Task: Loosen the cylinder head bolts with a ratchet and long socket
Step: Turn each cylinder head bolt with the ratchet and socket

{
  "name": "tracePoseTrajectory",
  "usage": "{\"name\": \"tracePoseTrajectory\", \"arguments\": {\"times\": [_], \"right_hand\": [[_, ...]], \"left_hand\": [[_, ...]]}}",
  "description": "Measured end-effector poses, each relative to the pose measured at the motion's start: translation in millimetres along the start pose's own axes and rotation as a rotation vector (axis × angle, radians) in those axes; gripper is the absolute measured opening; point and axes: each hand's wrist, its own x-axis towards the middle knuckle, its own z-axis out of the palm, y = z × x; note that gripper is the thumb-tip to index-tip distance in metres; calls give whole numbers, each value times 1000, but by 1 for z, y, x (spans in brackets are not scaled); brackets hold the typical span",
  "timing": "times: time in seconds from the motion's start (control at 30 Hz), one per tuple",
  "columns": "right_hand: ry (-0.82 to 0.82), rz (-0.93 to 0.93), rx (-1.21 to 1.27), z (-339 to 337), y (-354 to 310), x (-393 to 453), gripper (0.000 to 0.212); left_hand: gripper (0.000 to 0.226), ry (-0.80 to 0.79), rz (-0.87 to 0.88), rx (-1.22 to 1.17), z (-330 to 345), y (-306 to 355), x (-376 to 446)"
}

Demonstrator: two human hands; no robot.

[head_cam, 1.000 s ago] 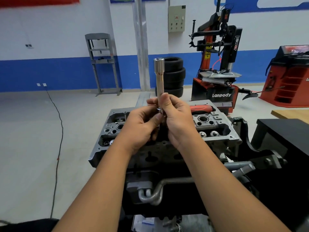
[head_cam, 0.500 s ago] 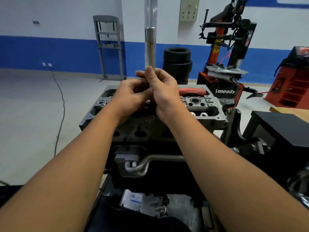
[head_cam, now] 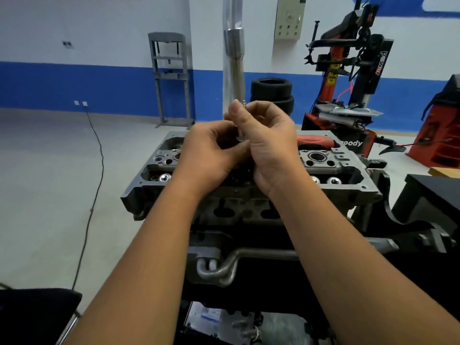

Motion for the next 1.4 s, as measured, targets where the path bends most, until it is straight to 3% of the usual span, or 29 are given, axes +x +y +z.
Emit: {"name": "tracePoseTrajectory", "arguments": {"times": [0.1,0.27,0.43,0.57,0.73,0.83,0.97,1.07,1.13,1.23,1.33,1.4], "right_hand": [[39,-82,-74,-4,4,3,15],[99,-153,-118,-7,8,4,19],[-19,-119,-170,-1,3,3,26],[-96,-192,-368,-12,-20,7,30],[39,-346,-425,-14,-25,9,35],[72,-362,-397,-8,-20,9,34],[-8,-372,-473,-8,-17,11,31],[-48,-253,-329,-12,-16,13,46],[-80,-194,-256,-14,-16,12,40],[-45,-225,-305,-11,-12,8,19],[19,-284,-333,-6,-4,8,20],[40,-309,-352,-2,-3,9,20]], "left_hand": [[24,-22,17,56,1,-1,2],[24,-122,-30,-137,1,3,5],[20,-24,-34,-129,-2,1,5],[42,-38,-28,-100,-4,3,2],[27,-82,73,-96,3,9,8],[29,-90,97,-114,7,10,9],[26,54,79,-164,12,7,4],[24,162,56,-194,17,4,3],[25,198,59,-184,20,5,2],[25,122,68,-178,16,4,0],[27,-50,40,-225,9,3,0],[27,-60,26,-214,9,4,1]]}}
